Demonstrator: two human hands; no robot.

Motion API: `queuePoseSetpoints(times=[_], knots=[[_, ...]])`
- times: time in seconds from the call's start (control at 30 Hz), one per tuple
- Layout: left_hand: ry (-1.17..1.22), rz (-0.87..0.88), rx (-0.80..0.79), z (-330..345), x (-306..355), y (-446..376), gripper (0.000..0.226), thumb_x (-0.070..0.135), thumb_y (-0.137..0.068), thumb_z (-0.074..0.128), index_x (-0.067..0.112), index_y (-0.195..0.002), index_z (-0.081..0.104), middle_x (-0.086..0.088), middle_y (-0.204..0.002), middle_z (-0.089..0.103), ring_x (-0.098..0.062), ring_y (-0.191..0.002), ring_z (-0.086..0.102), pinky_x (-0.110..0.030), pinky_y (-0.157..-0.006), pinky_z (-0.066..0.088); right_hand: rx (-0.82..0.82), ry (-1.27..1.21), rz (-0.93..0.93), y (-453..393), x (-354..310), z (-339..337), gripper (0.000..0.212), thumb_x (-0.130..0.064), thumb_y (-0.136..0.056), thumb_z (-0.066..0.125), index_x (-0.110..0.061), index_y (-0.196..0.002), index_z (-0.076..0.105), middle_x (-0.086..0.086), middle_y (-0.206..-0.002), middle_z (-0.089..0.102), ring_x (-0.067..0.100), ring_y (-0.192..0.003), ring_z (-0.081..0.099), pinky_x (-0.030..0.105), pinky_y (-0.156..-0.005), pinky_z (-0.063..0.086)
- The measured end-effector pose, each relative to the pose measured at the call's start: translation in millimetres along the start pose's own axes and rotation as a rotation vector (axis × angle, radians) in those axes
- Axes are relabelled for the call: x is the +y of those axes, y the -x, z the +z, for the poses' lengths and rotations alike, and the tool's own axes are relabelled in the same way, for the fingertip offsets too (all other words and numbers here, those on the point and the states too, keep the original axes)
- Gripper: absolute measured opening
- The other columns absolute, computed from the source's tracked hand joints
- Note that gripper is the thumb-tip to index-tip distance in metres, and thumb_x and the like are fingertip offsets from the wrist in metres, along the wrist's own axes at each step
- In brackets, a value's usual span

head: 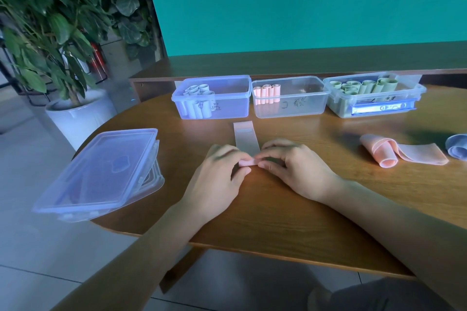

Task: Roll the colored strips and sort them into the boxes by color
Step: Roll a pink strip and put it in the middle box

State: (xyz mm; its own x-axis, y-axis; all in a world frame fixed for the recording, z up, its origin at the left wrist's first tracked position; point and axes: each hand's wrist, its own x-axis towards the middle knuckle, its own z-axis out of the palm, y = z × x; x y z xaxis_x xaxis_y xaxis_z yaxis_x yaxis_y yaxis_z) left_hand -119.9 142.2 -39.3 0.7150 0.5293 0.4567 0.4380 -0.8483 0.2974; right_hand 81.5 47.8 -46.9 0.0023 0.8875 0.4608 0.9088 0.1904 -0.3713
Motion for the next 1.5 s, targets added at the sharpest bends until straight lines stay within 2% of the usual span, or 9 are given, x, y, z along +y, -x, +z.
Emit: queuePoseSetpoints(times=[0.2,0.43,0.67,0.83,0.97,1.1,1.2,1.27,1.5], knots=[[0.02,-0.01,-0.009,2,-3,-5,0.024,0.031,-0.1,0.058,0.03,-0.123,0.066,0.015,-0.121,0.061,-0.007,-0.115,0.047,-0.024,-0.095,0.042,-0.026,0.032,-0.001,-4,0,0,0.027,-0.039,-0.103,0.052,-0.033,-0.123,0.07,-0.018,-0.121,0.058,0.006,-0.107,0.06,0.037,-0.086,0.055],[0.015,-0.027,-0.019,5,-7,-11,0.032,0.035,-0.099,0.059,0.028,-0.13,0.062,0.011,-0.127,0.061,-0.009,-0.119,0.047,-0.024,-0.097,0.04,-0.043,0.031,0.029,-8,3,1,0.033,-0.047,-0.102,0.049,-0.034,-0.126,0.068,-0.019,-0.122,0.058,0.006,-0.107,0.06,0.036,-0.086,0.056],[0.01,0.017,0.021,7,-10,-17,0.022,0.028,-0.1,0.058,0.025,-0.12,0.068,0.011,-0.118,0.061,-0.009,-0.112,0.048,-0.025,-0.093,0.045,-0.074,0.081,0.065,-17,7,1,0.036,-0.05,-0.102,0.047,-0.035,-0.131,0.064,-0.017,-0.128,0.058,0.009,-0.111,0.06,0.039,-0.088,0.056],[0.005,-0.01,-0.004,12,-15,-24,0.028,0.028,-0.102,0.054,0.024,-0.127,0.064,0.01,-0.125,0.061,-0.012,-0.116,0.047,-0.026,-0.095,0.041,-0.041,0.015,0.041,-17,8,1,0.033,-0.047,-0.103,0.048,-0.036,-0.128,0.067,-0.018,-0.123,0.058,0.003,-0.106,0.058,0.026,-0.083,0.052],[-0.001,-0.012,0.003,13,-16,-27,0.029,0.028,-0.101,0.055,0.025,-0.129,0.063,0.01,-0.125,0.062,-0.014,-0.116,0.046,-0.03,-0.097,0.043,-0.04,0.042,0.063,-18,9,1,0.031,-0.045,-0.102,0.052,-0.034,-0.127,0.067,-0.016,-0.127,0.059,-0.002,-0.097,0.052,0.024,-0.079,0.048],[-0.003,0.013,0.009,13,-15,-28,0.027,0.025,-0.101,0.056,0.028,-0.126,0.064,0.013,-0.123,0.061,-0.012,-0.113,0.045,-0.025,-0.095,0.039,-0.057,0.07,0.08,-22,12,1,0.033,-0.046,-0.102,0.052,-0.034,-0.13,0.065,-0.019,-0.13,0.058,-0.002,-0.093,0.051,0.027,-0.079,0.049],[0.006,0.005,0.005,14,-16,-30,0.028,0.025,-0.101,0.055,0.029,-0.127,0.064,0.012,-0.125,0.061,-0.013,-0.113,0.046,-0.023,-0.094,0.036,-0.073,0.079,0.089,-25,13,1,0.034,-0.049,-0.102,0.049,-0.036,-0.131,0.062,-0.021,-0.131,0.057,0.005,-0.104,0.059,0.031,-0.084,0.052],[-0.004,-0.01,0.0,16,-17,-33,0.029,0.026,-0.102,0.054,0.027,-0.129,0.063,0.01,-0.127,0.062,-0.014,-0.114,0.046,-0.026,-0.096,0.038,-0.072,0.069,0.072,-26,13,1,0.034,-0.048,-0.102,0.048,-0.036,-0.131,0.062,-0.022,-0.131,0.056,0.006,-0.11,0.06,0.034,-0.087,0.054],[0.005,-0.022,0.029,18,-21,-40,0.029,0.023,-0.101,0.055,0.025,-0.129,0.064,0.007,-0.125,0.064,-0.017,-0.114,0.048,-0.035,-0.098,0.044,-0.072,0.067,0.082,-28,15,3,0.037,-0.049,-0.101,0.048,-0.036,-0.134,0.061,-0.022,-0.136,0.054,0.007,-0.111,0.06,0.04,-0.087,0.056]])
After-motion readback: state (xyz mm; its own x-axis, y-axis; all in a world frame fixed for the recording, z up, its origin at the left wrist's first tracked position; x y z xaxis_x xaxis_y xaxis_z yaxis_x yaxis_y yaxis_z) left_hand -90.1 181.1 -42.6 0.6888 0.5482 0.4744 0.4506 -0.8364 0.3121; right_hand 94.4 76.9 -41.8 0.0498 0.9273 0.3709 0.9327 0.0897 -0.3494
